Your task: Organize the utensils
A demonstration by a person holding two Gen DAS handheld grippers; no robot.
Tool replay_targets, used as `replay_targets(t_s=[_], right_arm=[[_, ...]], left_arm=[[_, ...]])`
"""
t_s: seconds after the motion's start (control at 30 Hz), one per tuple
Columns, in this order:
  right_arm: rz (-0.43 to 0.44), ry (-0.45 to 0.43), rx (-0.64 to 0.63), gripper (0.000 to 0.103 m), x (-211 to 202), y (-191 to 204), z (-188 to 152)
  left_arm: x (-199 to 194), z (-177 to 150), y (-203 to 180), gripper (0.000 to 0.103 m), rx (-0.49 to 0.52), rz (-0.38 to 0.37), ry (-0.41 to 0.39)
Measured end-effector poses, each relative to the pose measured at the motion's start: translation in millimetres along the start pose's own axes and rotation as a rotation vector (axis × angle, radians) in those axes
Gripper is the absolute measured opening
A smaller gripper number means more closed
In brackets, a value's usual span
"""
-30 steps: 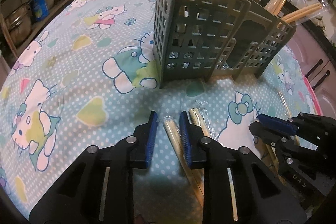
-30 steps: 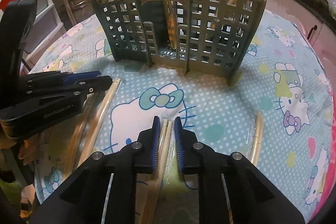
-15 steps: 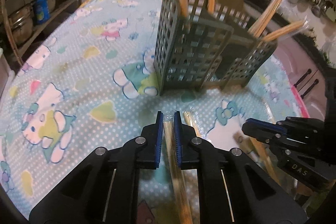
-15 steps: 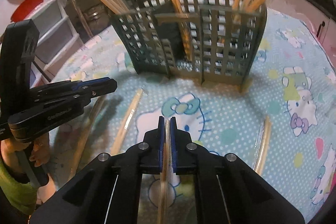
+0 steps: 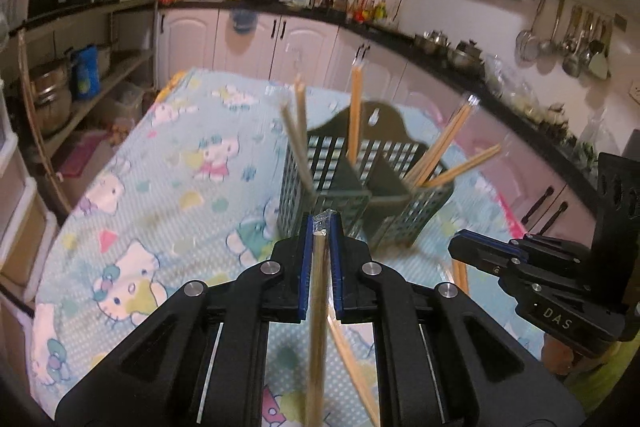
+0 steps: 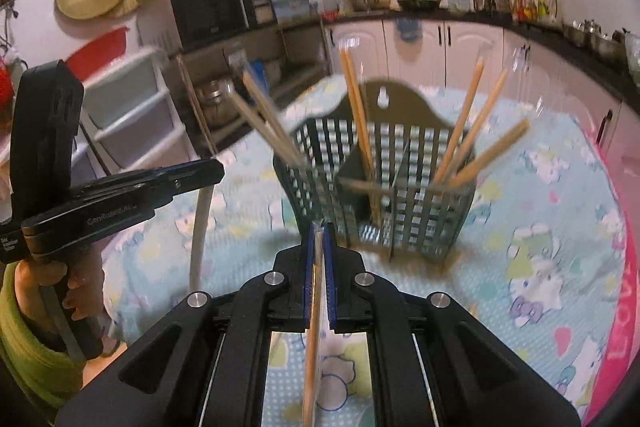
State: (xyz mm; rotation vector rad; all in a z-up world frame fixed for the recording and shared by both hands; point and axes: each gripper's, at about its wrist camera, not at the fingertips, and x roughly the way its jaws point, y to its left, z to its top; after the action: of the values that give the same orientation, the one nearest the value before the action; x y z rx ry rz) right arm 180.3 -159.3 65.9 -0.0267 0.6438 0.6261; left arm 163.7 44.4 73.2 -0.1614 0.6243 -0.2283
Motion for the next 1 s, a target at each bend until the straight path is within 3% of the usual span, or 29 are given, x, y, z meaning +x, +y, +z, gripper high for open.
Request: replay_targets(t_s=[0.47,0.73,1.0], right_arm=[[-0.004,-0.181,-0.011,0.005,-44,-2,34],[-0.003,-0.284,0.006,0.005,-67,-10,60],[0.006,-0.352,0.016,0.005,-77,-18,84]], left_arm=[[-22,41,-27,0.003,0.023,-0.045,-0.116],[-32,75,-36,0.003,0.006,-0.052,-0.23],[-34,104,-39,0.003,-0.009,-0.019,-0.315]])
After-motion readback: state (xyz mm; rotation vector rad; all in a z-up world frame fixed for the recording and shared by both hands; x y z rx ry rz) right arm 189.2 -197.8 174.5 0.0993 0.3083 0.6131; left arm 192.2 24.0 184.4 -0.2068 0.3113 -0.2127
